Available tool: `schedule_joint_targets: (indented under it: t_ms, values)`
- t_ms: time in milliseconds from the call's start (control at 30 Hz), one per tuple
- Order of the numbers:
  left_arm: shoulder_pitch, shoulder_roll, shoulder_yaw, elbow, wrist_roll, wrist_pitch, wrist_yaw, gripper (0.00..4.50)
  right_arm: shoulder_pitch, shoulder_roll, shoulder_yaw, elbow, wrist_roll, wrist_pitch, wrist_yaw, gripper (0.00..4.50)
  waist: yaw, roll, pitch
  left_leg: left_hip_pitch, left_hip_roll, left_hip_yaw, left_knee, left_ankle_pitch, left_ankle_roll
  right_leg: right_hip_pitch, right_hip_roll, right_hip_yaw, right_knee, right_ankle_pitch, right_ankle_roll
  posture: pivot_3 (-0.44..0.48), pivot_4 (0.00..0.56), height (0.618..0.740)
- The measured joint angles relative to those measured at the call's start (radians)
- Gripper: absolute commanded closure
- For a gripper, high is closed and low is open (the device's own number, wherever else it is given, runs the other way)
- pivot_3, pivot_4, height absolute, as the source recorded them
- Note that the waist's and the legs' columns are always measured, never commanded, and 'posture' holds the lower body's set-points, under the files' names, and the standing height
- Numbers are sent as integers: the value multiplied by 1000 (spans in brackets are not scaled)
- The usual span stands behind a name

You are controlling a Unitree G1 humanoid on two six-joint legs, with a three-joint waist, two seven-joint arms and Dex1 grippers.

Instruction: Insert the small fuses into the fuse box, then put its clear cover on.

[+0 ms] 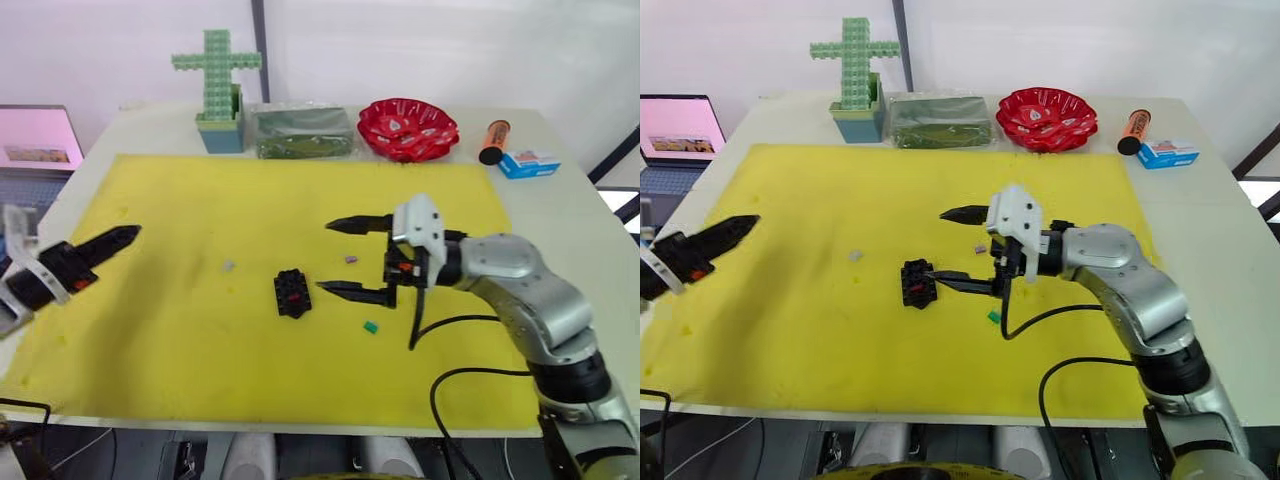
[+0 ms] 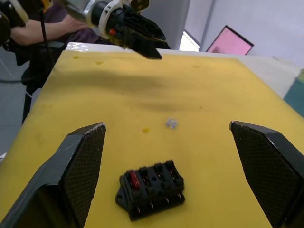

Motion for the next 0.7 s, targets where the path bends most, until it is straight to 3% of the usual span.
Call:
schedule_joint_targets:
  t_ms: [67, 200, 433, 700]
  values:
    - [75, -102, 58, -96, -155, 46, 133, 0, 0, 4, 0, 8, -14, -7, -14, 34, 0, -1, 0, 0, -1, -1, 1, 0, -1, 1, -6, 0, 0, 0, 0, 0, 150, 740]
    - [245, -320, 25, -347, -361, -11, 372, 0, 15, 7, -3, 11, -29, -15, -33, 34, 2, -2, -1, 0, -5, 0, -1, 2, -6, 1, -15, -1, -1, -1, -4, 0, 150, 740]
    - [347, -545, -131, -572, -401, -275, 565, 0, 16, 22, -11, 19, -33, -18, -56, 34, 3, -1, -1, 1, -8, 3, 0, 4, -8, 2, -16, 0, -4, 2, -11, 0, 150, 740]
    - [363, -665, -301, -597, -373, -468, 687, 0, 13, 24, -16, 39, -33, -16, -63, 34, 3, -1, -1, -1, -11, 3, -1, 4, -7, 2, -14, -1, -7, 2, -11, 0, 150, 740]
